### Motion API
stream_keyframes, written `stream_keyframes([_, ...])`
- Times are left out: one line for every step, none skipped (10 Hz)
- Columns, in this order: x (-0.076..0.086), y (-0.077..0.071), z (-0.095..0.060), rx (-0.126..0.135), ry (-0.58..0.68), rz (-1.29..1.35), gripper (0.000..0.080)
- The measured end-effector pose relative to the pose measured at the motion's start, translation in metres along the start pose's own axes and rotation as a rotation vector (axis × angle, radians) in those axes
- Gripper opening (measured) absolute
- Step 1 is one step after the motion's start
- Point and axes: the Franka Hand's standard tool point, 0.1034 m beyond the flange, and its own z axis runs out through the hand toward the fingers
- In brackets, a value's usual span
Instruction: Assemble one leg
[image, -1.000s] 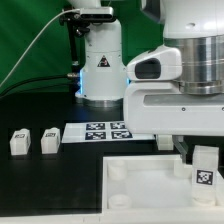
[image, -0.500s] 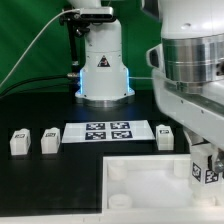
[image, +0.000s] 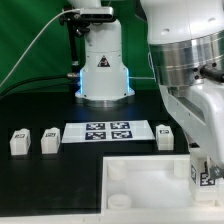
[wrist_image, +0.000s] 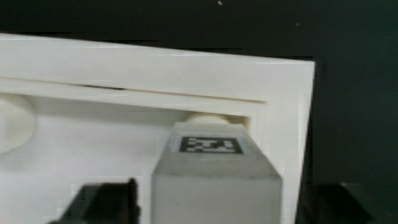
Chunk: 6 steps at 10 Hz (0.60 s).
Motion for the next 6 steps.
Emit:
stream_keyframes([-0.0021, 0.0006, 0.0008, -0.009, 0.014, -0.308, 0.0621])
stream_keyframes([-0.0037, 0.0017, 0.0022, -0.016, 0.007, -0.474, 0.0621])
stream_keyframes([-0.0022, 0.0016, 0.0020, -0.017, 0.010, -0.563, 0.0641])
stream_keyframes([-0.0014, 0.0015, 0.0019, -0.018, 0.010, -0.666, 0.0647])
stream_keyframes([-0.0004, 0.0016, 0.0018, -0.020, 0.011, -0.786, 0.0647])
stream_keyframes([0.0004, 0.0018, 0.0017, -0.027, 0.017, -0.903, 0.0649])
